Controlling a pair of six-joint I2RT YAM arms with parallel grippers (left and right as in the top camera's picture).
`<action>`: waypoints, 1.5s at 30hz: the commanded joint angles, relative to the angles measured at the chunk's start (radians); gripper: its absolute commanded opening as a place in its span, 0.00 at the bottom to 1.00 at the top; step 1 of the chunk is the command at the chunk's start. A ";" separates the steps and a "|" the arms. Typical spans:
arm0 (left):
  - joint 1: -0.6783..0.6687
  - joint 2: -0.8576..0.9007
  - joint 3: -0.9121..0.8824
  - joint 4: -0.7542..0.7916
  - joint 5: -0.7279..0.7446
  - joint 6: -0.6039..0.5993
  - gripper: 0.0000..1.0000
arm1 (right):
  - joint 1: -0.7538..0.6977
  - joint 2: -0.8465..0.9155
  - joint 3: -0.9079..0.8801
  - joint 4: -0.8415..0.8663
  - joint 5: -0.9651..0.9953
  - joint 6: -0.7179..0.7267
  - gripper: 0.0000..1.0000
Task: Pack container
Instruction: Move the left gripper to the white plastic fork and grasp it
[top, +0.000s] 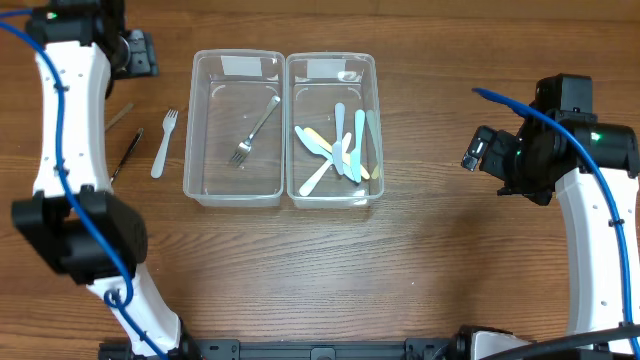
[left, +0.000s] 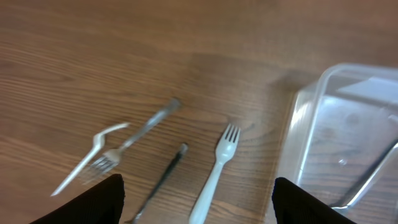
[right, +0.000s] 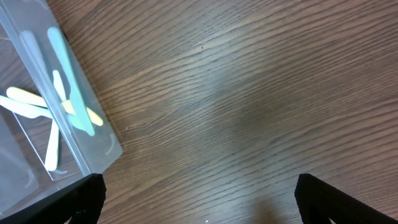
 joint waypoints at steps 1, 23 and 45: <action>-0.005 0.106 -0.011 -0.002 0.050 0.038 0.77 | 0.003 -0.011 -0.002 0.007 -0.002 0.005 1.00; -0.006 0.406 -0.016 -0.025 0.125 0.225 0.77 | 0.003 -0.011 -0.002 0.014 -0.002 0.005 1.00; -0.005 0.441 -0.020 -0.027 0.119 0.225 0.40 | 0.003 -0.011 -0.002 0.014 -0.002 0.003 1.00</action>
